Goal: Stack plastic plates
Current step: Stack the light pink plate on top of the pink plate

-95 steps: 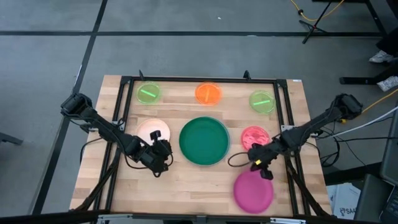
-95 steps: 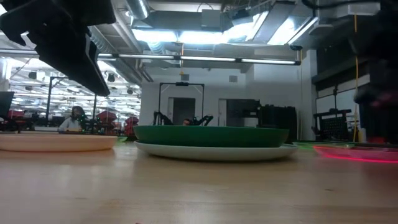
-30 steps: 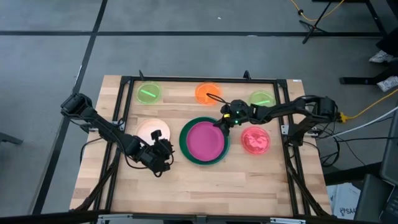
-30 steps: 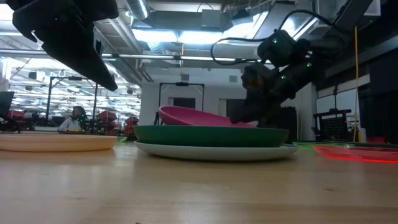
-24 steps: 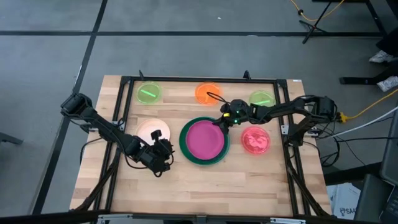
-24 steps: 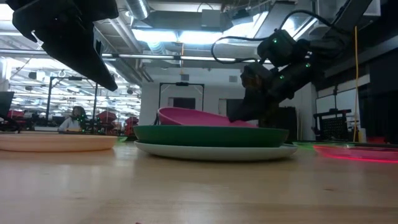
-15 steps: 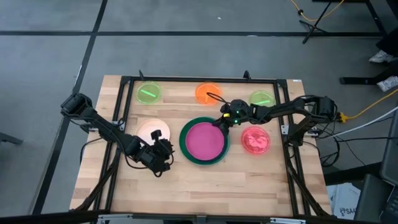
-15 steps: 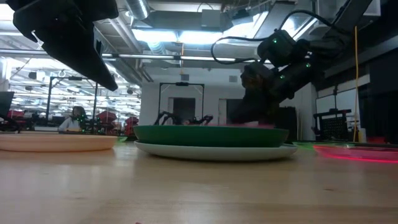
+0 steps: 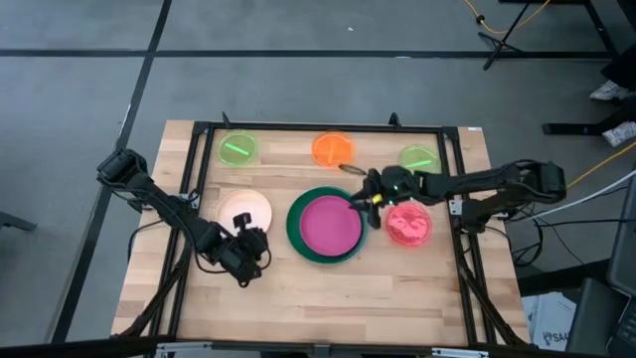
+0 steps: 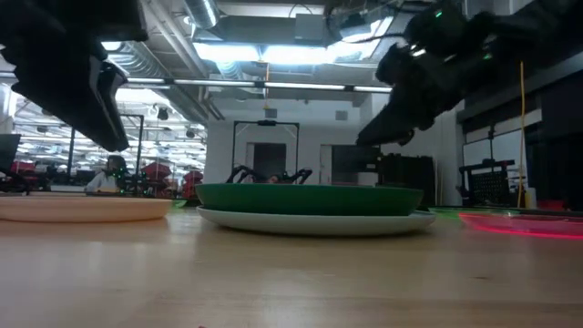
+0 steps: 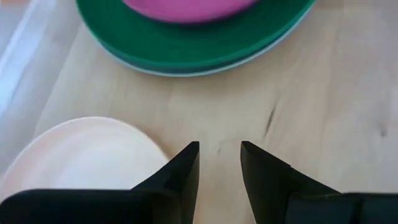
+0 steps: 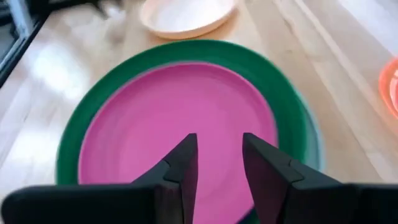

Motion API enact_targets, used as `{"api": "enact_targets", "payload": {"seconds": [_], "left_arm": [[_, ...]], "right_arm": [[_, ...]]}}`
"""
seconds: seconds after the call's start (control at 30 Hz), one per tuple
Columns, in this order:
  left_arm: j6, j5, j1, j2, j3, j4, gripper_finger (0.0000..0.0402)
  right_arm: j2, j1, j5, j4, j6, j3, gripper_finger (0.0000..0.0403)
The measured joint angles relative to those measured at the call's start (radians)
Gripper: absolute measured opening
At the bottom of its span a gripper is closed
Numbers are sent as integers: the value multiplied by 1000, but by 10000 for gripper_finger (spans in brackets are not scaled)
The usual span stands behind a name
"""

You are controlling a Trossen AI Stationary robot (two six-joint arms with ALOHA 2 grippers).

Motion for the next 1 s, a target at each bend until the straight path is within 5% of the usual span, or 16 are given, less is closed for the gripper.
{"api": "enact_targets", "payload": {"seconds": [0.5, 1.0], "left_arm": [[-178, 128, -12, 0, -61, -157, 111], [-179, 130, -12, 0, -79, -128, 111]], "right_arm": [[-17, 290, 408, 25, 27, -84, 117], [-17, 289, 473, 26, 27, -84, 117]]}}
